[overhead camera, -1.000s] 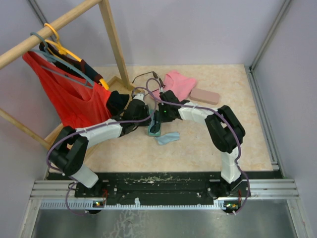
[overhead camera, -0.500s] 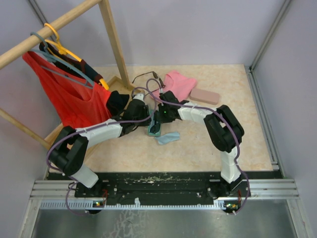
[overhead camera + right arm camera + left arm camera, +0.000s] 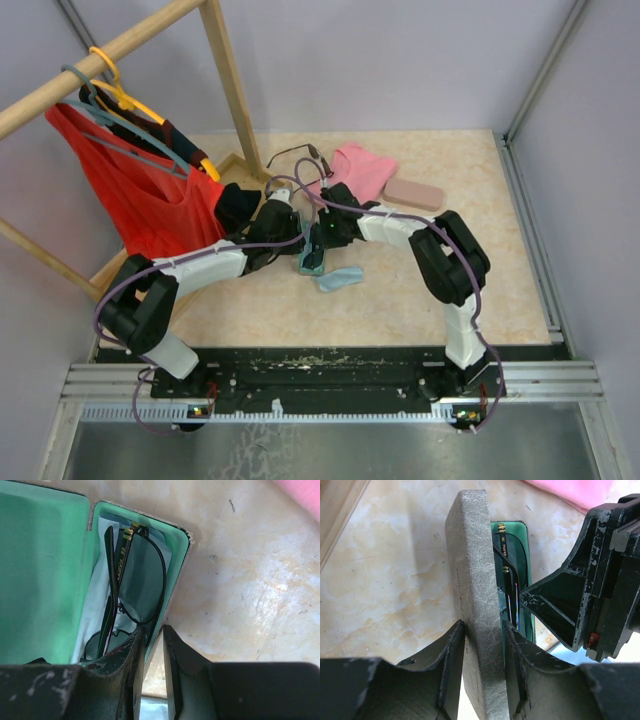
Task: Organize the sunglasses
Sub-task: Adjust the sunglasses in the sunglasses case.
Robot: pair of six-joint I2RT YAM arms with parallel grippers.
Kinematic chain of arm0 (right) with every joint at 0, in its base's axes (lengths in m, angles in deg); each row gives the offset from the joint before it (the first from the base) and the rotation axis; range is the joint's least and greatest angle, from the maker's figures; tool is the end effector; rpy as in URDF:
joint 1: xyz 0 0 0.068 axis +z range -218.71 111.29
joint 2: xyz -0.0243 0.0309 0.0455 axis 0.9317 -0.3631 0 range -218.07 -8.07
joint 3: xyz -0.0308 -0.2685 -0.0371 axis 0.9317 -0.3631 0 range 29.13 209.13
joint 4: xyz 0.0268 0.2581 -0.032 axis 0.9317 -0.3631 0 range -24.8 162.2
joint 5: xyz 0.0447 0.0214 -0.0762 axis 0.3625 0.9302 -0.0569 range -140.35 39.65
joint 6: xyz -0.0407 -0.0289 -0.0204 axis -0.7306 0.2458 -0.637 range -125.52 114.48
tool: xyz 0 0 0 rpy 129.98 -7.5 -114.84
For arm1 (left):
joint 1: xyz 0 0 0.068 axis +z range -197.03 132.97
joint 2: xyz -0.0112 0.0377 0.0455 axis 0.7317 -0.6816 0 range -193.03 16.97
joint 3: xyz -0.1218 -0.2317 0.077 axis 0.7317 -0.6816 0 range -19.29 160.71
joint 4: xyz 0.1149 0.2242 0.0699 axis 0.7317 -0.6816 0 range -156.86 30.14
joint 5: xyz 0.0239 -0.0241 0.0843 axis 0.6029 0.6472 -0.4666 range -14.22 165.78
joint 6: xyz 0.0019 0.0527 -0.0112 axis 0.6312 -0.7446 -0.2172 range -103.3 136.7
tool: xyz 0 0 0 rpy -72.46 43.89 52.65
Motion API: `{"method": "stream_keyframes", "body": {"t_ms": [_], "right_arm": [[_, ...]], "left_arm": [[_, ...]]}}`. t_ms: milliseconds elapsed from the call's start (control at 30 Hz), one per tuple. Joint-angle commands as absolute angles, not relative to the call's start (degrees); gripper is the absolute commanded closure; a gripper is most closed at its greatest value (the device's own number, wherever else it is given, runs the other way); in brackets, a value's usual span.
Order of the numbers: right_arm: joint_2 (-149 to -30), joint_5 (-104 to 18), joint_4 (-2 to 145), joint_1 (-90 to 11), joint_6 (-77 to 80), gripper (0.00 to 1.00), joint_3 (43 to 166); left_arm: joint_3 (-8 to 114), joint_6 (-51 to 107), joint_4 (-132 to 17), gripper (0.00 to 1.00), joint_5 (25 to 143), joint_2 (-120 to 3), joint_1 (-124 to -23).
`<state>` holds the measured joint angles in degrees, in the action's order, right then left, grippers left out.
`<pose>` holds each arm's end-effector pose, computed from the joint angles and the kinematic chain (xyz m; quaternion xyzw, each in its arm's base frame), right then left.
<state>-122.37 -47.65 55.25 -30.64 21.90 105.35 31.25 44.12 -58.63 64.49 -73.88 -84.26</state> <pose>0.3306 0.2610 0.1604 -0.0956 0.9488 0.1814 0.2405 0.2701 -0.1965 0.1962 0.0347 0.8988 -0.1537 0.4091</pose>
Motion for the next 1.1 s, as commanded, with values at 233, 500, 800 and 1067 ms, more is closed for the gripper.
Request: {"method": "stream_keyframes", "body": {"t_ms": [233, 500, 800, 1067], "right_arm": [[-127.6, -53.4, 48.1, -29.5, 18.5, 0.78, 111.0], [-130.3, -55.9, 43.9, -28.6, 17.3, 0.78, 113.8], [-133.2, -56.8, 40.5, -27.7, 16.1, 0.75, 116.8], [-133.5, -56.5, 40.3, -27.6, 15.5, 0.64, 117.0]], "left_arm": [[32.2, 43.8, -57.8, 0.59, 65.8, -73.7, -84.2], [32.2, 43.8, -57.8, 0.59, 66.0, -73.5, -84.2], [32.2, 43.8, -57.5, 0.59, 66.5, -73.6, -84.2], [32.0, 43.8, -57.3, 0.59, 66.5, -73.6, -84.2]]}}
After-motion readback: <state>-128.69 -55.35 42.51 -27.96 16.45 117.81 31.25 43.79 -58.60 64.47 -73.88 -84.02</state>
